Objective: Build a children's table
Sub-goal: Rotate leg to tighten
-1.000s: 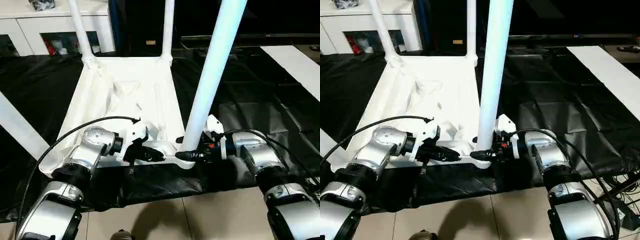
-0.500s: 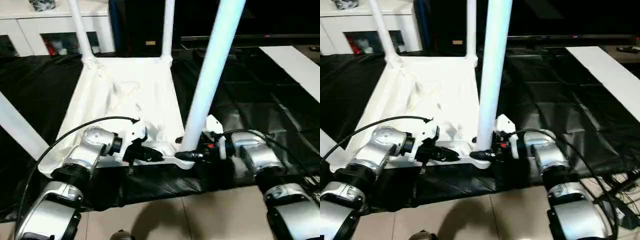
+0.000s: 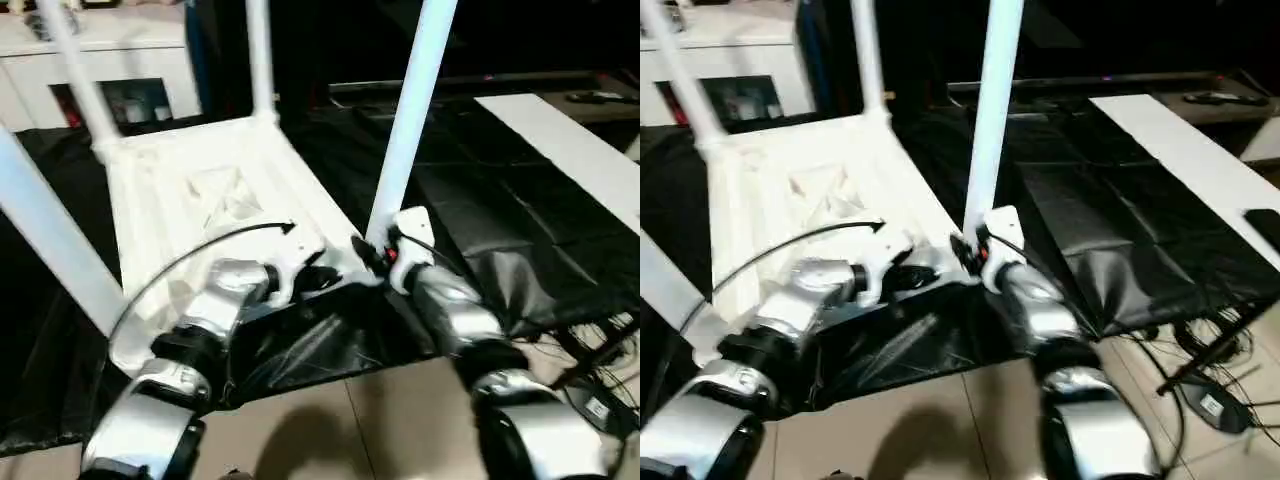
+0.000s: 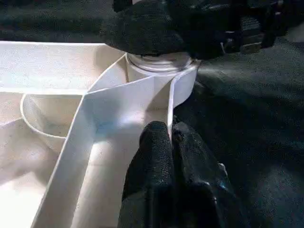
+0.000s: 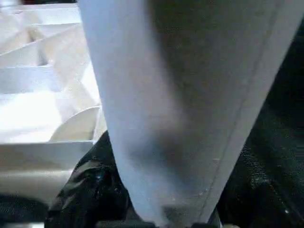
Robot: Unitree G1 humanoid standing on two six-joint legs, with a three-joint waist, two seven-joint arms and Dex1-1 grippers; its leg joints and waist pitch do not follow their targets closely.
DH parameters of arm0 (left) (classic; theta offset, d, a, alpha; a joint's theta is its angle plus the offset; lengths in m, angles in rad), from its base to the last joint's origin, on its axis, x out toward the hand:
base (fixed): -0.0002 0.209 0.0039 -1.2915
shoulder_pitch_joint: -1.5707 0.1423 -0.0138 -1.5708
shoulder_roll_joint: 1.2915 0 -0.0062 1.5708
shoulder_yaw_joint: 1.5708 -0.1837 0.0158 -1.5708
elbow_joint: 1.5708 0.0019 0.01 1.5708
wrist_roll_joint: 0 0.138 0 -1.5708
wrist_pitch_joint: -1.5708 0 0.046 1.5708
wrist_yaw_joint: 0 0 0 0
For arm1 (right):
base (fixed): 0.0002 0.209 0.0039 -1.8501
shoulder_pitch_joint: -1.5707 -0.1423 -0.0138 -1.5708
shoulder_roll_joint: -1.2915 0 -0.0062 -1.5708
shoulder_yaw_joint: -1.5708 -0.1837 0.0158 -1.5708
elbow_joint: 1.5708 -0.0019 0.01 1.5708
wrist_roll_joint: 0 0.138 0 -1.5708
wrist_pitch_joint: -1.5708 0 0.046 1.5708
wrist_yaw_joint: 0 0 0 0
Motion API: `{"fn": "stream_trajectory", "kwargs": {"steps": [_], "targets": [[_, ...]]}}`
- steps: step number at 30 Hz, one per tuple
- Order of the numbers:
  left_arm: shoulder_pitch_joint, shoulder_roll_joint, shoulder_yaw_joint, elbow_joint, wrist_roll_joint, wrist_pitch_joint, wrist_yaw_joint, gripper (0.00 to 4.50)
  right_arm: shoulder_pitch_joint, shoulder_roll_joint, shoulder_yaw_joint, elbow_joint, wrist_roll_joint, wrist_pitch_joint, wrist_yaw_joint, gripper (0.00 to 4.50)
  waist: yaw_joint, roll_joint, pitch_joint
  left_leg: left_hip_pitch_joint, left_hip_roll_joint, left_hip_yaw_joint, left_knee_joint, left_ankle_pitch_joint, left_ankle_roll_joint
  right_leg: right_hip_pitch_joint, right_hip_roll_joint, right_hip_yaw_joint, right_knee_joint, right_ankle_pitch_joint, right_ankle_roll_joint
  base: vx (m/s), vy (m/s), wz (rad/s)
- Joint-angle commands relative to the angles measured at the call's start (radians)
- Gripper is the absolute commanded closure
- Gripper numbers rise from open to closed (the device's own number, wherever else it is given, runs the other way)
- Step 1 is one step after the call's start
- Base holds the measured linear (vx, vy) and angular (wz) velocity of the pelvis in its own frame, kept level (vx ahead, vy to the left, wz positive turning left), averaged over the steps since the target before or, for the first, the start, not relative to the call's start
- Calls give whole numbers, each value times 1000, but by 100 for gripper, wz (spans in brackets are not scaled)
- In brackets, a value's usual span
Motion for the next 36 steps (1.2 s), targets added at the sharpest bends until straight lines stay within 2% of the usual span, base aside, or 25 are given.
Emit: {"fn": "stream_trajectory", "kwargs": {"steps": [1, 5, 6, 7, 10, 12, 13, 14, 15, 16, 17, 18, 19, 20, 21, 22, 24, 28, 29, 33, 34, 35, 36], "targets": [[-15, -79, -26, 9, -6, 7, 55, 450, 1, 134, 49, 51, 13, 44, 39, 250, -5, 4, -40, 12, 4, -10, -78, -496, -37, 8, -44, 22, -110, -491, -120, 0, 0, 0], [-11, -69, -25, 2, -7, -1, 45, 450, 5, 142, 50, 40, 15, -5, 79, 250, -3, 1, -42, 13, 3, -10, -80, -507, -25, 7, -42, 29, -109, -456, -126, 0, 0, 0], [1, -47, -28, -12, -16, -26, -2, 450, 19, 114, 43, 20, 22, -58, 125, 215, -2, 0, -43, 12, 3, -9, -80, -497, -19, 8, -43, 31, -109, -433, -132, 0, 0, 0], [5, -43, -28, -15, -19, -34, -14, 450, 22, 105, 40, 17, 26, -59, 143, 180, -2, 0, -44, 9, 4, -7, -80, -481, -13, 9, -42, 33, -105, -394, -142, 0, 0, 0], [17, -24, -24, -33, -39, -32, -77, 450, 32, 58, 41, 6, 29, -77, 203, 171, -1, -1, -43, 9, 4, -3, -79, -469, 2, 10, -40, 35, -102, -357, -159, 0, 0, 0], [22, -17, -22, -40, -50, -36, -107, 450, 36, 42, 39, 0, 37, -78, 235, 135, 2, -3, -44, 8, 5, 0, -77, -443, 12, 12, -42, 36, -102, -351, -169, 0, 0, 0], [25, -6, -22, -47, -58, -36, -140, 450, 42, 20, 42, -11, 46, -75, 288, 132, 2, -3, -45, 8, 4, 2, -76, -437, 16, 14, -42, 36, -102, -352, -173, 0, 0, 0], [27, 11, -27, -51, -61, -43, -180, 450, 51, -11, 55, -26, 47, -77, 365, 127, 3, 2, -46, 9, 4, 3, -75, -431, 19, 13, -42, 37, -101, -345, -176, 0, 0, 0], [27, 13, -28, -51, -61, -44, -185, 450, 52, -15, 57, -28, 47, -78, 375, 115, 5, -2, -47, 6, 5, 5, -73, -409, 27, 17, -40, 38, -101, -320, -181, 0, 0, 0], [29, 41, -36, -57, -65, -62, -250, 450, 62, -66, 75, -43, 45, -79, 490, 100, 9, -3, -50, 5, 6, 7, -72, -378, 38, 20, -40, 37, -97, -291, -192, 0, 0, 0], [29, 41, -36, -57, -65, -62, -250, 450, 62, -66, 75, -43, 45, -79, 490, 100, 13, -1, -51, 7, 8, 9, -70, -365, 42, 19, -39, 37, -96, -277, -199, 0, 0, 0], [29, 59, -38, -61, -72, -67, -296, 450, 68, -103, 90, -54, 42, -75, 571, 83, 16, 2, -53, 5, 10, 13, -67, -329, 47, 19, -38, 37, -90, -229, -216, 0, 0, 0], [29, 65, -38, -62, -74, -66, -311, 450, 69, -116, 97, -57, 41, -73, 599, 83, 19, 2, -55, 5, 11, 15, -65, -313, 51, 21, -37, 37, -87, -204, -225, 0, 0, 0], [28, 75, -41, -63, -77, -68, -336, 450, 72, -134, 107, -64, 40, -69, 641, 83, 24, 3, -57, 2, 12, 17, -60, -269, 58, 23, -36, 36, -78, -139, -244, 0, 0, 0], [26, 86, -45, -64, -78, -71, -360, 450, 75, -156, 120, -74, 39, -56, 696, 55, 29, 2, -65, -3, 12, 16, -54, -206, 72, 32, -34, 32, -65, -41, -261, 0, 0, 0], [22, 103, -51, -64, -79, -78, -397, 450, 79, -194, 145, -91, 38, -33, 799, 47, 34, 2, -69, -5, 10, 18, -46, -153, 95, 31, -30, 29, -54, 53, -279, 0, 0, 0], [19, 115, -57, -67, -83, -81, -433, 450, 76, -221, 163, -97, 23, -36, 843, 36, 36, 4, -66, -10, 10, 19, -42, -133, 117, 30, -29, 25, -48, 102, -296, 0, 0, 0], [16, 133, -66, -75, -91, -81, -492, 450, 72, -263, 202, -111, 2, -52, 937, 26, 36, 6, -67, -6, 15, 19, -41, -175, 98, 27, -31, 24, -48, 63, -308, 0, 0, 0], [15, 138, -69, -76, -93, -82, -511, 450, 67, -271, 207, -111, 6, -45, 973, 55, 35, 4, -64, -8, 15, 20, -42, -190, 95, 26, -32, 24, -48, 48, -306, 0, 0, 0], [16, 150, -74, -80, -100, -83, -554, 450, 53, -284, 216, -102, 9, -33, 1023, 67, 37, 2, -63, -5, 16, 22, -42, -216, 88, 26, -37, 28, -53, -3, -302, 0, 0, 0], [15, 153, -76, -80, -104, -81, -564, 450, 51, -289, 222, -104, 10, -26, 1040, 81, 37, -3, -62, -6, 16, 23, -42, -214, 88, 26, -37, 28, -52, -5, -299, 0, 0, 0], [15, 154, -76, -80, -104, -81, -566, 450, 51, -289, 223, -104, 10, -26, 1041, 81, 39, -2, -62, -7, 16, 22, -42, -212, 87, 27, -38, 28, -52, -9, -298, 0, 0, 0], [18, 160, -78, -83, -105, -78, -588, 450, 46, -290, 226, -99, 15, -24, 1058, 104, 39, -4, -63, -8, 15, 22, -41, -207, 88, 27, -39, 28, -52, -16, -295, 0, 0, 0]]}}
